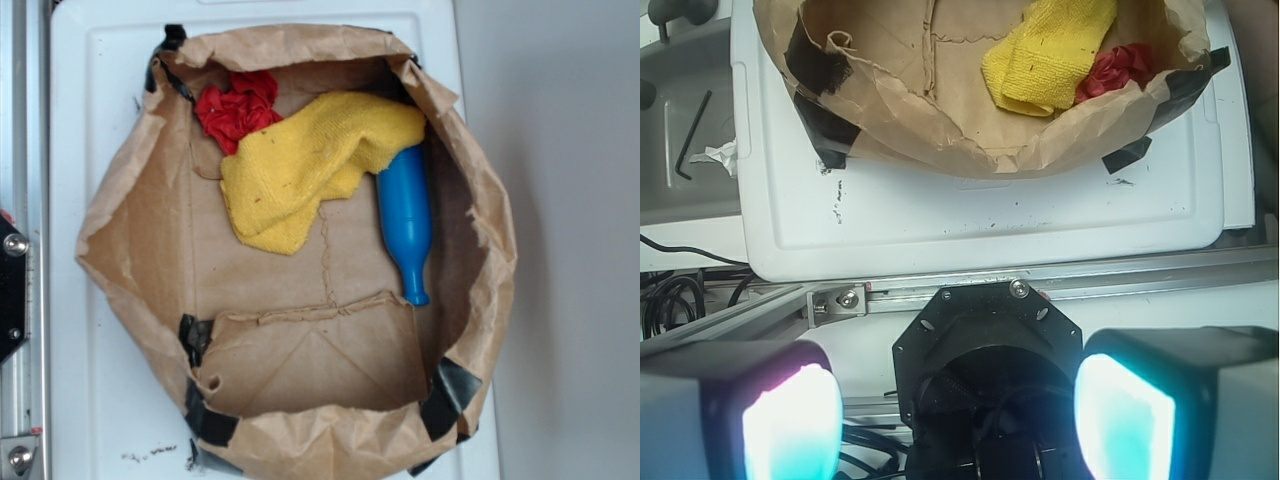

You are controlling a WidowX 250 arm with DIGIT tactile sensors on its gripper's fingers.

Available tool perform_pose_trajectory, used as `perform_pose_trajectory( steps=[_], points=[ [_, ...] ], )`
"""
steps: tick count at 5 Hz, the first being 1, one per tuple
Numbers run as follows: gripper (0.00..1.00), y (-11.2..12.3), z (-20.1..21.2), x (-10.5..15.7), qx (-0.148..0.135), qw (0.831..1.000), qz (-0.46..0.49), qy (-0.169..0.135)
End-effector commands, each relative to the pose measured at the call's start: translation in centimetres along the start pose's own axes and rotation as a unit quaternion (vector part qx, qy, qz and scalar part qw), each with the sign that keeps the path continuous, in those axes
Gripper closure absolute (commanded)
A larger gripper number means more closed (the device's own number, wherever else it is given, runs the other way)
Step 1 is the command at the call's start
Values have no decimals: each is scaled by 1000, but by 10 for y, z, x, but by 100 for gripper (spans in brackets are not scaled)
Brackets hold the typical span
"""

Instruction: Grab the yellow cloth.

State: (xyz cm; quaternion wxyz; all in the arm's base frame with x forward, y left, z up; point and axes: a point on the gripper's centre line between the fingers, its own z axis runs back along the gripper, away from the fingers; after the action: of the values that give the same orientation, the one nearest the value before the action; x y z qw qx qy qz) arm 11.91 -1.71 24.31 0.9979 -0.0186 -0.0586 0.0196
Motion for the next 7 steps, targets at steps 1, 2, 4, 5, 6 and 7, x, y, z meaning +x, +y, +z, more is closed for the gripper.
perform_pose_trajectory(
  steps=[1, 2, 4, 5, 6, 7],
  points=[
    [0, 0, 0, 0, 0, 1000, 0, 0],
    [0, 3, -18, 48, -31, 997, -60, -37],
    [0, 26, -49, 113, 3, 988, -122, -93],
    [0, 43, -63, 129, 20, 989, -112, -92],
    [0, 53, -95, 138, 32, 992, -105, -56],
    [0, 51, -129, 152, 11, 995, -101, -24]
  ],
)
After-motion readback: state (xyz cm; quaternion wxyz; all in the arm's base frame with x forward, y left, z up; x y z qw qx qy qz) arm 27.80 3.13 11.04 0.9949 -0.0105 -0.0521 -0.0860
